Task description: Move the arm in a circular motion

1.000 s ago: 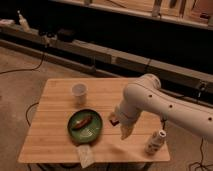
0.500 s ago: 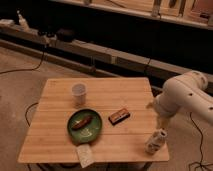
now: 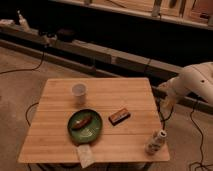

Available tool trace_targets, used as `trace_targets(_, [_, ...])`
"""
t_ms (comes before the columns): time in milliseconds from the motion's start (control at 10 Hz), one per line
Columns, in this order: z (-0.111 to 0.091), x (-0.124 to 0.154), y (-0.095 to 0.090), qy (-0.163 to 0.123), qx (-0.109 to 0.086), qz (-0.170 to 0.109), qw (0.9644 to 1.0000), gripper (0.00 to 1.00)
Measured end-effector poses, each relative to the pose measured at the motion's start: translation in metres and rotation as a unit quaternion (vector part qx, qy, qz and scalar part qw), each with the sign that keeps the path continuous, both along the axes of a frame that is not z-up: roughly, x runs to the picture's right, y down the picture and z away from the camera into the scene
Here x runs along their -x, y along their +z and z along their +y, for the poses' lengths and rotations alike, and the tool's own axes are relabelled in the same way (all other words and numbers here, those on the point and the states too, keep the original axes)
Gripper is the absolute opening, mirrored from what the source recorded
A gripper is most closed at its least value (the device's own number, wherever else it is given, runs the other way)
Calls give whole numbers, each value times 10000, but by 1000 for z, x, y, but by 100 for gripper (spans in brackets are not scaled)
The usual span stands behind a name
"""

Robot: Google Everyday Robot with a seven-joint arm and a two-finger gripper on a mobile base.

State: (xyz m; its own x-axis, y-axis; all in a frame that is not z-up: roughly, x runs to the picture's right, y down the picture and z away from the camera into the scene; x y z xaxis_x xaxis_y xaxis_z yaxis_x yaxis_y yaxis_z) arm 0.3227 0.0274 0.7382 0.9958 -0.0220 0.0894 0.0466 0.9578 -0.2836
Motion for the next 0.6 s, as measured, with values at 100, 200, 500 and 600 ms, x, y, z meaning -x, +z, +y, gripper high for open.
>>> trace_targets(100, [-16, -7, 16, 12, -58, 51, 10000, 65])
trace_targets(200, [-32, -10, 31, 3, -68, 67, 10000, 65])
trace_targets(500, [-76, 19, 74, -138, 44, -47, 9999, 65])
trace_targets(600, [-90, 33, 81, -195, 55, -78, 9998, 65])
